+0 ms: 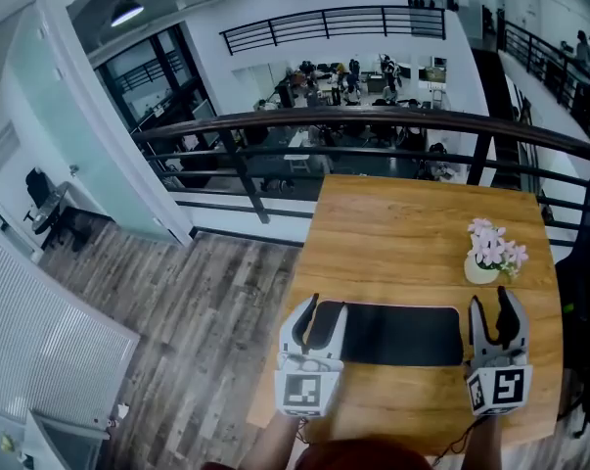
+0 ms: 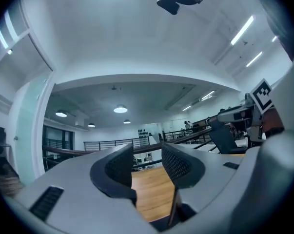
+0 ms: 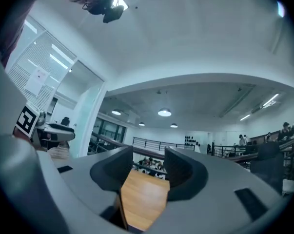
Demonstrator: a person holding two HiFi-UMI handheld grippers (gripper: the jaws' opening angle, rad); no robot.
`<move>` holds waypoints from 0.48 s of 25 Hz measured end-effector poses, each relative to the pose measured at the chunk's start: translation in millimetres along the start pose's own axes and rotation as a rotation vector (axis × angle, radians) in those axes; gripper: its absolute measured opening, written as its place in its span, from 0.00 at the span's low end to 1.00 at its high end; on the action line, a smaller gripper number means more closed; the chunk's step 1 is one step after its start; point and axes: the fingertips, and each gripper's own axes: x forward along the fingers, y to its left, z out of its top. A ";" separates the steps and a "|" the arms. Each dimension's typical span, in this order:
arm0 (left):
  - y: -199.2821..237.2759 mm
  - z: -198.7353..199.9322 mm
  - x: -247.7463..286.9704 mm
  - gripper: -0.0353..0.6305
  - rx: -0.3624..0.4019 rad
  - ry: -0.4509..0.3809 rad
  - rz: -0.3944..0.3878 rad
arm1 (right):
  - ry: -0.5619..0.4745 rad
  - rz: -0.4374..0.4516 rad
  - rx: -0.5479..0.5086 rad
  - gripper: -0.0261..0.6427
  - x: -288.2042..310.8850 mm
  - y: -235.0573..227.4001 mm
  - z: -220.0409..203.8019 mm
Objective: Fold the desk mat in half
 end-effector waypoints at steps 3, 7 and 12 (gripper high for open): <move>2.5 18.5 2.0 0.35 0.039 -0.042 0.020 | -0.075 -0.034 -0.045 0.36 -3.0 -8.3 31.3; 7.8 31.6 -3.4 0.34 -0.010 -0.064 0.044 | -0.079 -0.053 -0.058 0.36 -6.3 -13.5 38.2; 4.4 38.9 -3.2 0.32 -0.013 -0.079 0.040 | -0.060 -0.045 -0.029 0.36 -10.2 -17.8 31.8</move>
